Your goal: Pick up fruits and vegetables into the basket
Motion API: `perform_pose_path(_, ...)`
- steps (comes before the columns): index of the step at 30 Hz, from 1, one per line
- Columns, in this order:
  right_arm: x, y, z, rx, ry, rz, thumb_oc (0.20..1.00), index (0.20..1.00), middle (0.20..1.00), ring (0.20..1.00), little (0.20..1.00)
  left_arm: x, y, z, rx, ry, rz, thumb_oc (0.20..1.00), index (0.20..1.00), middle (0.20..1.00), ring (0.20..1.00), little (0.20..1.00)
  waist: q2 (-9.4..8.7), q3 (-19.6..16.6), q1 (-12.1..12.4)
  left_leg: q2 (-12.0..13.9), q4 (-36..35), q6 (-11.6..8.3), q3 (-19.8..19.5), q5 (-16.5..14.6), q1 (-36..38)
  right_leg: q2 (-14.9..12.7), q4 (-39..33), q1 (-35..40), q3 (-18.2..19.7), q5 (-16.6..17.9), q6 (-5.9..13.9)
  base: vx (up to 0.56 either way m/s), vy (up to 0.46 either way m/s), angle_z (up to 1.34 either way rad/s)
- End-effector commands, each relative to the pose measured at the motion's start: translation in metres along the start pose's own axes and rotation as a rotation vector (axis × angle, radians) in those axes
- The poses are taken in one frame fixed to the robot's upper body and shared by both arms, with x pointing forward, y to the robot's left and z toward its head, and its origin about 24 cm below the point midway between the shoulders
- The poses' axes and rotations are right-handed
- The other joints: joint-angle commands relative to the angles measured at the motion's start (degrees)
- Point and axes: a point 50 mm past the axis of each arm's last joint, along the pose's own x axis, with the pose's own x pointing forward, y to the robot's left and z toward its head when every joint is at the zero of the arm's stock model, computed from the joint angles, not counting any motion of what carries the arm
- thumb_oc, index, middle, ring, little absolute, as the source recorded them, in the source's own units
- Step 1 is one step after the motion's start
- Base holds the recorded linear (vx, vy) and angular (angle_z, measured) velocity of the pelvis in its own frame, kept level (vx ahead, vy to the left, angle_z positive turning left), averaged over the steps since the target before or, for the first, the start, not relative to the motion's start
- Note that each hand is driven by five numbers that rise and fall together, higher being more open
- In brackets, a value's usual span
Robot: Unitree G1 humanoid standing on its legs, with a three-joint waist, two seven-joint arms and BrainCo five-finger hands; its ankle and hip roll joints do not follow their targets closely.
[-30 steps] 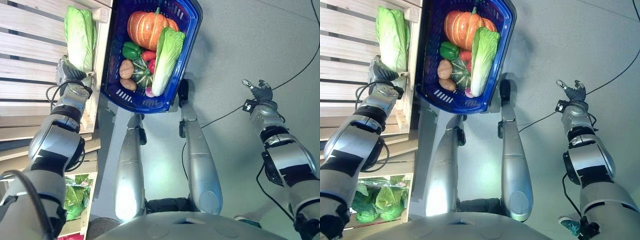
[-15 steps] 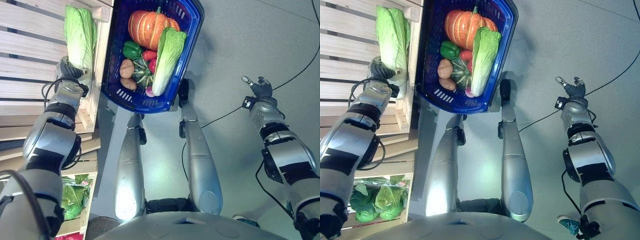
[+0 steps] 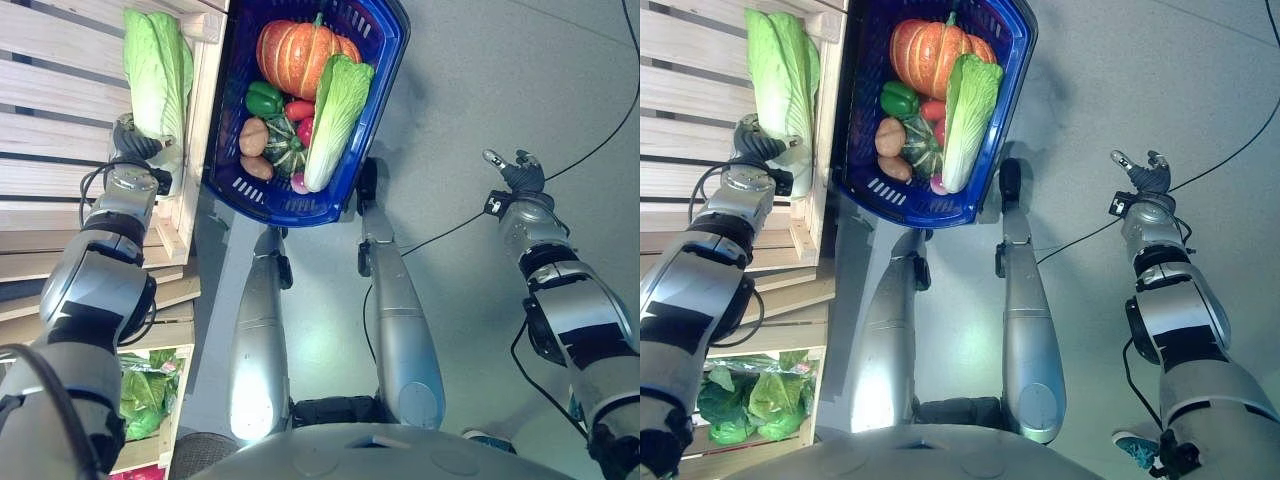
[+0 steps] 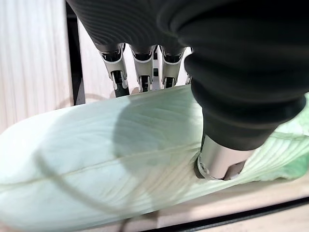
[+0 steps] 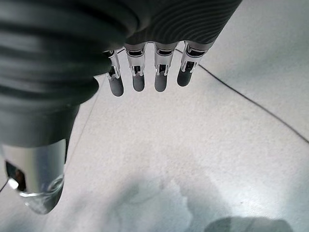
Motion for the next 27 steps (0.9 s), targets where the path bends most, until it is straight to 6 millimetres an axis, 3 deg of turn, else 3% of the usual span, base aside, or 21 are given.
perform_pose_path(1, -0.006, -0.002, -0.02, 0.043, 0.014, -0.021, 1.0, 1.0, 1.0, 1.0, 1.0, -0.008, -0.014, -0.013, -0.268, 0.023, 0.033, 0.2, 0.2, 0.2, 0.2, 0.2, 1.05, -2.0, 0.89, -2.87, -6.19, 0.76, 0.08, 2.68, 0.6, 3.65, 3.59, 3.01, -3.67, -8.21, 1.69, 0.0, 0.0, 0.0)
perform_pose_path(6, -0.008, 0.004, -0.015, 0.055, -0.047, 0.001, 1.0, 1.0, 1.0, 1.0, 1.0, -0.012, -0.007, -0.004, -0.327, -0.094, 0.113, 0.2, 0.2, 0.2, 0.2, 0.2, 1.36, -2.0, 1.67, -3.04, -6.29, 0.71, -0.38, 2.75, 1.24, 3.55, 3.52, 3.92, -3.99, -8.48, 1.43, -0.01, -0.019, 0.03)
perform_pose_path(15, -0.018, 0.024, 0.006, 0.137, -0.195, 0.087, 1.0, 1.0, 1.0, 1.0, 1.0, -0.032, -0.014, 0.035, -0.375, -0.379, 0.149, 0.2, 0.2, 0.2, 0.2, 0.2, 1.83, -2.0, 2.76, -3.32, -6.93, 0.78, -0.92, 3.03, 1.93, 3.56, 3.37, 4.86, -4.46, -8.56, 1.17, -0.01, -0.012, 0.03)
perform_pose_path(20, -0.039, 0.049, 0.03, 0.209, -0.337, 0.196, 1.0, 1.0, 1.0, 1.0, 1.0, -0.058, -0.025, 0.07, -0.341, -0.634, 0.126, 0.2, 0.2, 0.2, 0.2, 0.2, 1.69, -2.0, 3.44, -3.6, -7.01, 0.68, -1.34, 3.14, 2.08, 3.35, 3.52, 5.37, -5.03, -8.54, 1.22, -0.01, -0.026, 0.03)
perform_pose_path(27, -0.06, 0.061, 0.045, 0.268, -0.451, 0.312, 1.0, 1.0, 1.0, 1.0, 1.0, -0.08, -0.025, 0.101, -0.259, -0.848, 0.08, 0.2, 0.2, 0.2, 0.2, 0.2, 1.7, -2.0, 3.23, -3.65, -7.12, 0.83, -1.21, 3.16, 2.36, 3.14, 3.9, 5.46, -5.21, -8.46, 1.5, 0.0, -0.004, 0.02)
